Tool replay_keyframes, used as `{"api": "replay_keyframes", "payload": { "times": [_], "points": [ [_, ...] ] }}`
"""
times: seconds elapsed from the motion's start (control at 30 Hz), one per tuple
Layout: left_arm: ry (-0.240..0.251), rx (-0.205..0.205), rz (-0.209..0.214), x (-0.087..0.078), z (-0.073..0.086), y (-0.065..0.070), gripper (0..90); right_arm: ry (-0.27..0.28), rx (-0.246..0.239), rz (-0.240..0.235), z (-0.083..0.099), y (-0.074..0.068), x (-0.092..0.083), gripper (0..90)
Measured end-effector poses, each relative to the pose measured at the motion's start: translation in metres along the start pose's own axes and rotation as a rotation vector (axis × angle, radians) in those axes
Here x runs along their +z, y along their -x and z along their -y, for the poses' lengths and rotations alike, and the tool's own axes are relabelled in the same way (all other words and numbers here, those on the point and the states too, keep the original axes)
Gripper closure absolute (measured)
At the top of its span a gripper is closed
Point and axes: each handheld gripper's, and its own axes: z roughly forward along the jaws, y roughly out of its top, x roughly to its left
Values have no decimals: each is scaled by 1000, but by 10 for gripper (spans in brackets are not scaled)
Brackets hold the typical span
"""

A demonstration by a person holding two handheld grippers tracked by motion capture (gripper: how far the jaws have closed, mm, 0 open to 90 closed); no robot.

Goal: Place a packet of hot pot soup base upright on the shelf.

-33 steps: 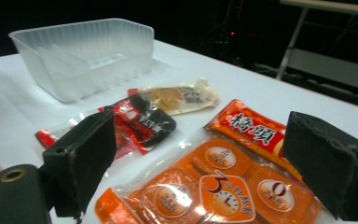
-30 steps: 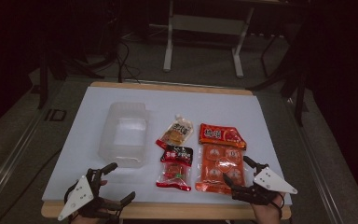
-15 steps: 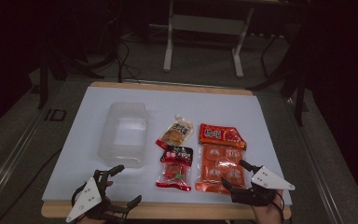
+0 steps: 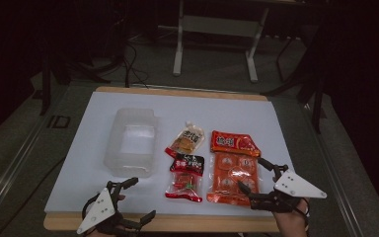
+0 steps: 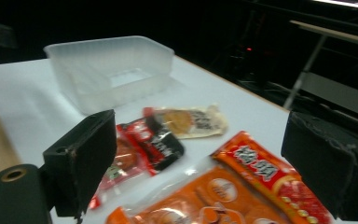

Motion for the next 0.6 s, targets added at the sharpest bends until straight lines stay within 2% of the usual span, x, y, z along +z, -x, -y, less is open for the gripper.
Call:
{"api": "replay_keyframes", "payload": {
  "times": [0.17, 0.23, 0.27, 0.3, 0.4, 0.5, 0.6],
  "points": [
    [3, 19, 1, 1, 3, 1, 0, 30, 41, 16, -11, 17, 3, 93],
    [0, 21, 1, 2, 3, 1, 0, 27, 42, 48, -15, 22, 6, 93],
    [0, 20, 2, 2, 3, 0, 0, 31, 43, 45, -16, 26, 7, 92],
    [-2, 17, 5, 3, 4, 0, 0, 28, 46, 39, -17, 29, 9, 93],
    [-4, 15, 2, 3, 4, 0, 0, 6, 60, 61, -18, 38, 18, 93],
    [-12, 12, 4, 3, 5, -1, 0, -13, 54, 57, -17, 43, 23, 93],
    [-20, -1, -4, 3, 5, -2, 0, -27, 71, 86, -12, 57, 37, 94]
  ]
}}
